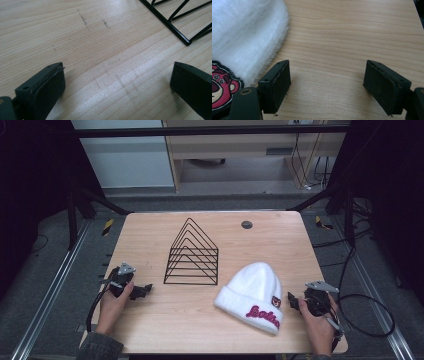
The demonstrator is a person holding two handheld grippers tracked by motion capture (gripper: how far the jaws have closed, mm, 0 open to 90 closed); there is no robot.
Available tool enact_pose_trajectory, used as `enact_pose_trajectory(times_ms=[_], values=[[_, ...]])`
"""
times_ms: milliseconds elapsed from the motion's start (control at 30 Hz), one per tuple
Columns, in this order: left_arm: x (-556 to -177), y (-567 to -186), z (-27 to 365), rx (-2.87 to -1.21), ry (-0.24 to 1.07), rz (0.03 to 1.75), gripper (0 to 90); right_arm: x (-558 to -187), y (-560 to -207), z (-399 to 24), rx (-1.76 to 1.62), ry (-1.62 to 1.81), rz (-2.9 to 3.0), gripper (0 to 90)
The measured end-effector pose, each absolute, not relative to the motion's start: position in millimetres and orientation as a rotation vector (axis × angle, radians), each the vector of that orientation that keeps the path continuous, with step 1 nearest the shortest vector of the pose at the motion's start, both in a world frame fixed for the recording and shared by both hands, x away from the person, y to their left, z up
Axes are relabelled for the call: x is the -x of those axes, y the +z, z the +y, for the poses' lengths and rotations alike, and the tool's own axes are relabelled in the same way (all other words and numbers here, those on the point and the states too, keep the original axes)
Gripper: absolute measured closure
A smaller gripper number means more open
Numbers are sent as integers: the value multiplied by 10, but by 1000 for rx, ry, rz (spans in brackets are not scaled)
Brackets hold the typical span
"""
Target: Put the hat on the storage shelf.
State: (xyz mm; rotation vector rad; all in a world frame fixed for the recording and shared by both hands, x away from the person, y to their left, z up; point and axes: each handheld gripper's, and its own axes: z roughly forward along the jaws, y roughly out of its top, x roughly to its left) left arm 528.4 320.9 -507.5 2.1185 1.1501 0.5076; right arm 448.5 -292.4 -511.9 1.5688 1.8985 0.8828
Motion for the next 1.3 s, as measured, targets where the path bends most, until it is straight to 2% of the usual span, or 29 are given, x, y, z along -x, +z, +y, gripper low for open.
enact_pose_trajectory(times_ms=[633, 733, 767, 833, 1067, 1300], values=[[-5283, -5075, 3209, -2118, 508, 1152, 0, -4443, -5115, -2856, -1616, 860, 1849, 218], [-5283, -5075, 3208, -2117, 508, 1152, 0, -4445, -5113, -2849, -1627, 856, 1836, 233], [-5284, -5075, 3208, -2117, 508, 1153, 0, -4454, -5111, -2860, -1615, 865, 1837, 273], [-5284, -5075, 3208, -2117, 508, 1153, 0, -4453, -5100, -2866, -1615, 877, 1839, 273], [-5278, -5075, 3207, -2116, 509, 1156, 0, -4508, -4818, -2751, -1497, 925, 1929, 271], [-5279, -5075, 3207, -2117, 508, 1155, 0, -4741, -4468, -2538, -1400, 945, 2080, 315]])
